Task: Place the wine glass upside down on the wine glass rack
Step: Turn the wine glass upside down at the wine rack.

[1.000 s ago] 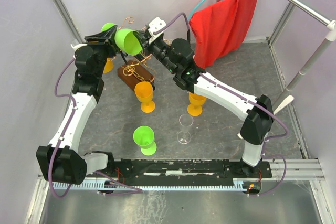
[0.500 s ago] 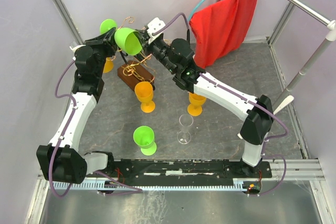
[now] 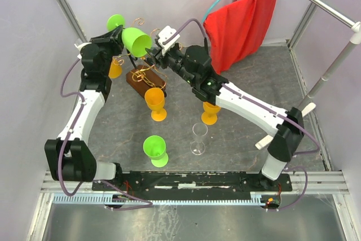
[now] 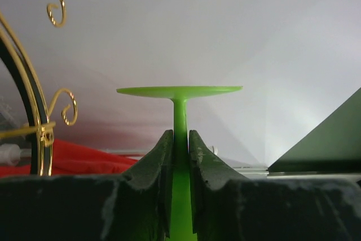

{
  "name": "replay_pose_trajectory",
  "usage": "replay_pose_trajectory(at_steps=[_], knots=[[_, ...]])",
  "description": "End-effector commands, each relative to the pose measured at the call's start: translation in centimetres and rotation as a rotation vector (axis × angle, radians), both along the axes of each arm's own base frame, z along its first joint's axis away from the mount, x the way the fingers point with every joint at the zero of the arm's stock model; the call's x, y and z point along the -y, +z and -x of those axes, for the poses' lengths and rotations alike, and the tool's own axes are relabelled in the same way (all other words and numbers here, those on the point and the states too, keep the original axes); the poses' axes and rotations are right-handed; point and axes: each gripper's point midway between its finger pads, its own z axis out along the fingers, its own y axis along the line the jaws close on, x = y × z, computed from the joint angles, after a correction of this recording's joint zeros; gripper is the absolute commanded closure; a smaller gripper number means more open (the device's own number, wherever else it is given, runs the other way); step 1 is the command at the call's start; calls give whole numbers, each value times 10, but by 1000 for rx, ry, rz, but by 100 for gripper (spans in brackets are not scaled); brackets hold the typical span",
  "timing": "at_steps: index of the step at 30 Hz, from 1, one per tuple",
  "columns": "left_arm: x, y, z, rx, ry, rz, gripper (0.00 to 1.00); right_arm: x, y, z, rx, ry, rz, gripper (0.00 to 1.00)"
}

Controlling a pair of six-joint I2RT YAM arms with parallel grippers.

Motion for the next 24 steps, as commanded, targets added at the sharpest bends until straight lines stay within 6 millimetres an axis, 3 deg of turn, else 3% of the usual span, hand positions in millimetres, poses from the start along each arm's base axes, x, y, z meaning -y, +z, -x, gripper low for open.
replay_pose_trajectory(at_steps=[1, 5, 9, 14, 19, 24], knots=[[-20, 63, 2, 212, 26, -84, 97, 42, 36, 22, 31, -55, 0, 43], [-40, 77, 7, 279, 61, -171, 97, 68, 21, 32, -27, -105, 68, 36], [-53, 88, 21, 349, 100, -377, 97, 95, 13, 34, -53, -182, 135, 25], [-65, 75, 43, 341, 156, -737, 97, 99, -4, 36, -121, -155, 289, 12], [-76, 63, 75, 265, 242, -1163, 97, 111, -16, 29, -137, -190, 331, 10], [-82, 44, 105, 233, 295, -1348, 97, 120, -21, 22, -166, -205, 319, 10]])
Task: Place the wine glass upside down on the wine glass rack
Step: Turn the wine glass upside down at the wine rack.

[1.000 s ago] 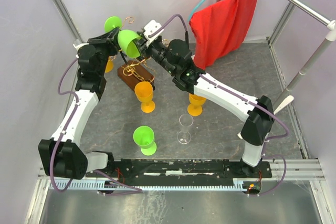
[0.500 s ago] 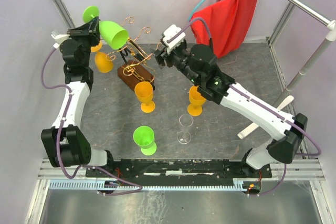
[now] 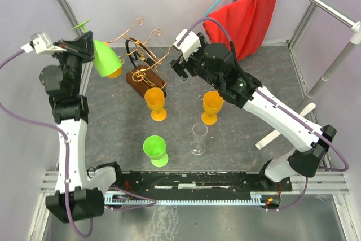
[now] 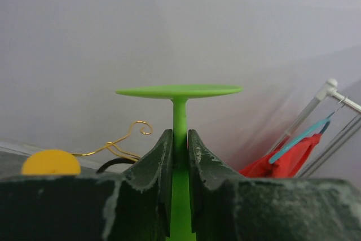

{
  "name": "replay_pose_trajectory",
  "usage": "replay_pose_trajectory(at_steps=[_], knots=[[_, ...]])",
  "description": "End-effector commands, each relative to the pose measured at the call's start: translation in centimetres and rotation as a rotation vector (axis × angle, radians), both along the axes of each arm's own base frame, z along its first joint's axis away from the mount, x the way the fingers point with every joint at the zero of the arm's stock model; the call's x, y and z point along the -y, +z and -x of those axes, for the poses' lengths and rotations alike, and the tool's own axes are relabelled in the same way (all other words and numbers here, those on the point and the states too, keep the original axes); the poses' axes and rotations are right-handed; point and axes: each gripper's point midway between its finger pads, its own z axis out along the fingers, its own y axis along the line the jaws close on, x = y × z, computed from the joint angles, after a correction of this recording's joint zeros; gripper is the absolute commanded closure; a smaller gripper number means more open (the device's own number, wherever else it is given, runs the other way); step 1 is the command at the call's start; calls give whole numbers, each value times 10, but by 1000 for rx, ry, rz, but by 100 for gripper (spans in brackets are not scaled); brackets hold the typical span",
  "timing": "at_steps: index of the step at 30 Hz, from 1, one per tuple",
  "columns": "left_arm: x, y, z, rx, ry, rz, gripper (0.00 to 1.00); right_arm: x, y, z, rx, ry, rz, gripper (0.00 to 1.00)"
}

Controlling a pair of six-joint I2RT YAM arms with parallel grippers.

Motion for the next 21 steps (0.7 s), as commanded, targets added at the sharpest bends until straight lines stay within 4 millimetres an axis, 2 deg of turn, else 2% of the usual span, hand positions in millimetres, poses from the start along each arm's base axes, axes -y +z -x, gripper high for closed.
replay_pose_trajectory(at_steps=[1, 3, 4, 6, 7, 10, 14, 21], knots=[[-8, -35, 16, -45, 100, -283, 97, 12, 6, -8, -1, -29, -16, 10], [-9, -58, 18, -73, 106, -285, 97, 14, 10, -10, -1, -36, -23, 10], [-9, -60, 20, -66, 109, -291, 97, 16, 13, -11, -1, -40, -27, 10], [-8, -75, 25, -64, 114, -308, 97, 19, 15, -13, -3, -50, -33, 9], [-8, -88, 26, -70, 112, -313, 97, 21, 15, -14, -4, -52, -36, 9], [-5, -105, 37, -4, 118, -336, 97, 23, 13, -17, -11, -55, -44, 9], [-11, -117, 47, 79, 173, -310, 97, 23, 10, -20, -16, -53, -50, 9], [-16, -135, 39, 67, 195, -321, 97, 22, 4, -27, -19, -53, -51, 8]])
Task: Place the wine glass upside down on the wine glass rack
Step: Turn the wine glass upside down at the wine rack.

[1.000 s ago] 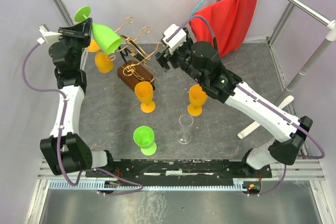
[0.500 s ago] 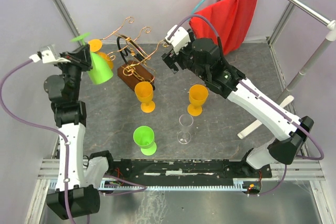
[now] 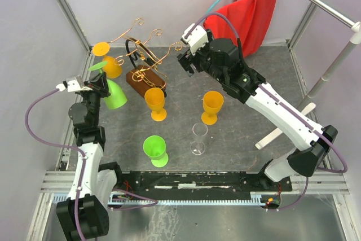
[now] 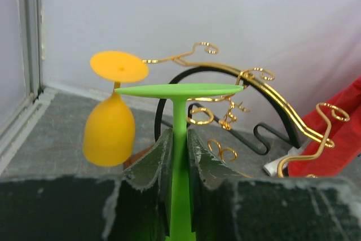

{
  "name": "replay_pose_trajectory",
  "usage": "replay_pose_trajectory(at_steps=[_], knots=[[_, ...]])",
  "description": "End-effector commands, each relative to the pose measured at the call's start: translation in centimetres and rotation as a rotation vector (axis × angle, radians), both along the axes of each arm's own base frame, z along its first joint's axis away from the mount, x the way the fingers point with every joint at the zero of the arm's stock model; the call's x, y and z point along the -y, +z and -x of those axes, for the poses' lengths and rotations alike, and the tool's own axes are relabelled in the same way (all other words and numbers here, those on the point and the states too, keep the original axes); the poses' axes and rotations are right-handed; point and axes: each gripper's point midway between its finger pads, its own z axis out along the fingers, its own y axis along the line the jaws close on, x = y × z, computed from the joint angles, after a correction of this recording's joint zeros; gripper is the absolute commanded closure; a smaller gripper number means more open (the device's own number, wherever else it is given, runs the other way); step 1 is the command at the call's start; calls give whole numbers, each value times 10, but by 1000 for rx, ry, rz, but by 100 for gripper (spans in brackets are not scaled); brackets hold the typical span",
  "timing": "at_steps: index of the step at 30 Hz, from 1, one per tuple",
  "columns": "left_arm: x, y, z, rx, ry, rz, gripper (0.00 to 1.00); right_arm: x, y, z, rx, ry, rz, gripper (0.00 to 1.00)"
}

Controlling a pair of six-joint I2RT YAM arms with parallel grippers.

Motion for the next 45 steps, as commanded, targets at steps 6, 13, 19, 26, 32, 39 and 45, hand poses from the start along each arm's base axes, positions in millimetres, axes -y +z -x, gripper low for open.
replay_pose_trajectory(at_steps=[6, 13, 19, 26, 32, 39, 45], knots=[[-5, 29, 0, 193, 40, -79, 97, -6, 8, -11, 16, -8, -51, 8], [4, 15, -19, 177, -9, -90, 97, -7, 6, -13, 12, -14, -53, 8], [24, 9, -34, 174, -51, -150, 97, -5, 8, -13, 12, -25, -61, 7], [48, 2, -44, 184, -59, -219, 97, -2, 6, -14, 10, -44, -55, 7], [52, -2, -55, 184, -51, -205, 97, 0, 5, -14, 10, -49, -49, 6], [53, -9, -74, 186, -38, -192, 97, 3, 6, -14, 21, -60, -34, 6], [55, -13, -90, 190, -50, -179, 97, 9, 6, -15, 33, -79, -19, 6]])
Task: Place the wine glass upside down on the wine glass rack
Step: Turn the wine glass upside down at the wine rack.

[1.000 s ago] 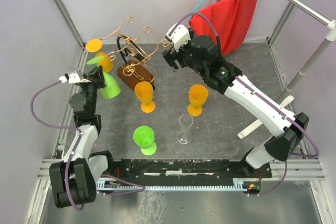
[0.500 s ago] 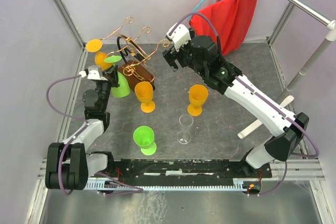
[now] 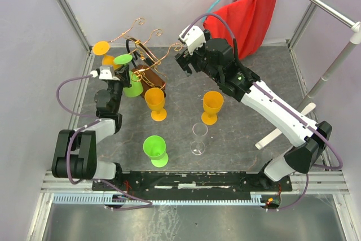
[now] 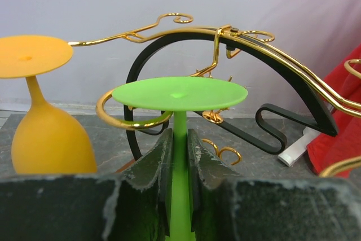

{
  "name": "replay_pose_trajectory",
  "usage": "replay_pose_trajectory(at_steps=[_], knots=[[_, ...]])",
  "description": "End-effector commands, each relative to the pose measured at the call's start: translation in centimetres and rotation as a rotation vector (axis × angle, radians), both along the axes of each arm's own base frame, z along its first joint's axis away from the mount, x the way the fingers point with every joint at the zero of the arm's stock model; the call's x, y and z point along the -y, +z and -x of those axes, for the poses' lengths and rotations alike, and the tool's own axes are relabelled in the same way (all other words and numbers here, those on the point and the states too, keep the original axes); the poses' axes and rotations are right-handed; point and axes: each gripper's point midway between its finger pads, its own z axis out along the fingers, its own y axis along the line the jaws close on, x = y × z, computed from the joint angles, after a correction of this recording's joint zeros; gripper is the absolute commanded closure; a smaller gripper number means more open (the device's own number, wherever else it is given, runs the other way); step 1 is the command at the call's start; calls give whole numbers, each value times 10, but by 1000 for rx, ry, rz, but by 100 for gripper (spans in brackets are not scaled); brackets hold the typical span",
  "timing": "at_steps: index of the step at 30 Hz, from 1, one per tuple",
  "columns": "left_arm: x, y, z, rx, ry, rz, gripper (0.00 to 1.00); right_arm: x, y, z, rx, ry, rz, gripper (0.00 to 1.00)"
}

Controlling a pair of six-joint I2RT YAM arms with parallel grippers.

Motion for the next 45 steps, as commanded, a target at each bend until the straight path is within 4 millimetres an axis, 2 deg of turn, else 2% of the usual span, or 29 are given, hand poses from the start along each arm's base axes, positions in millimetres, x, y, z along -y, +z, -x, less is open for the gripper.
replay_pose_trajectory(at_steps=[1, 10, 16, 20, 26, 33, 40, 45], knots=[[-6, 36, -9, 137, 38, -5, 97, 10, 22, -1, 62, -31, -24, 6], [-22, 27, -24, 142, 129, 15, 97, 11, 16, -4, 69, -39, 9, 5], [-35, 23, -27, 151, 206, 15, 97, 11, 14, -5, 68, -38, 22, 4], [-41, 22, -22, 151, 234, 12, 97, 14, 15, -4, 70, -41, 29, 4], [-52, 23, 0, 147, 284, -17, 97, 16, 11, -3, 60, -46, 34, 4], [-39, 26, 11, 119, 213, -77, 97, 17, 4, -1, 47, -44, 37, 3], [-19, 24, -1, 112, 104, -46, 97, 20, 5, 1, 47, -52, 28, 3], [-4, 19, -11, 120, 39, -32, 67, 26, 3, 2, 43, -74, 37, 3]])
